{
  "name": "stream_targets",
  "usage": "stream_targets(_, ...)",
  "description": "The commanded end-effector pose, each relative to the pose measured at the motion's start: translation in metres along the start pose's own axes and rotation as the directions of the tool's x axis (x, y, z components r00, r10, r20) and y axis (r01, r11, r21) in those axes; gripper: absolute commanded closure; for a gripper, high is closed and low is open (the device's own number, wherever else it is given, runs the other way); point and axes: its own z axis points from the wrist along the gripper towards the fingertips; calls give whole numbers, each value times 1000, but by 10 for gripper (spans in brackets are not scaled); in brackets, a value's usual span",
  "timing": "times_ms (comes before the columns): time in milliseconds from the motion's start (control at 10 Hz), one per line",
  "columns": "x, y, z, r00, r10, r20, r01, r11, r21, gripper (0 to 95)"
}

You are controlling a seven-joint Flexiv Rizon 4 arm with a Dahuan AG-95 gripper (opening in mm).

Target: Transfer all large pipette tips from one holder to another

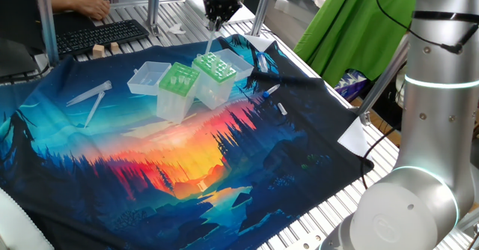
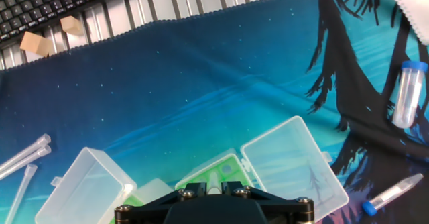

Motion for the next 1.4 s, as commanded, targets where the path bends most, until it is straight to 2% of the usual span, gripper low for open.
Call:
stream_targets(100, 1, 0, 1, 1000, 9, -10, -9, 1000, 15, 950)
stream_targets(200, 1, 0, 2, 1000, 17, -16, -17, 999, 30, 760)
stream_targets(400, 1, -2, 3, 1000, 19, -19, -18, 999, 39, 760)
stream_targets(500, 1, -3, 4, 1000, 16, -19, -15, 999, 39, 570)
stream_targets(800, 4, -6, 8, 999, 26, -22, -26, 999, 33, 570)
stream_targets(900, 5, -4, 10, 999, 35, -21, -34, 999, 33, 760)
stream_targets(1000, 8, -2, 11, 999, 45, -29, -44, 999, 23, 760)
stream_targets(1100, 11, 0, 13, 997, 58, -43, -58, 998, 1, 760)
stream_targets(1200, 14, 2, 14, 997, 64, -46, -64, 998, -2, 760)
stream_targets(1400, 32, 13, 17, 991, 117, -67, -117, 993, 4, 760)
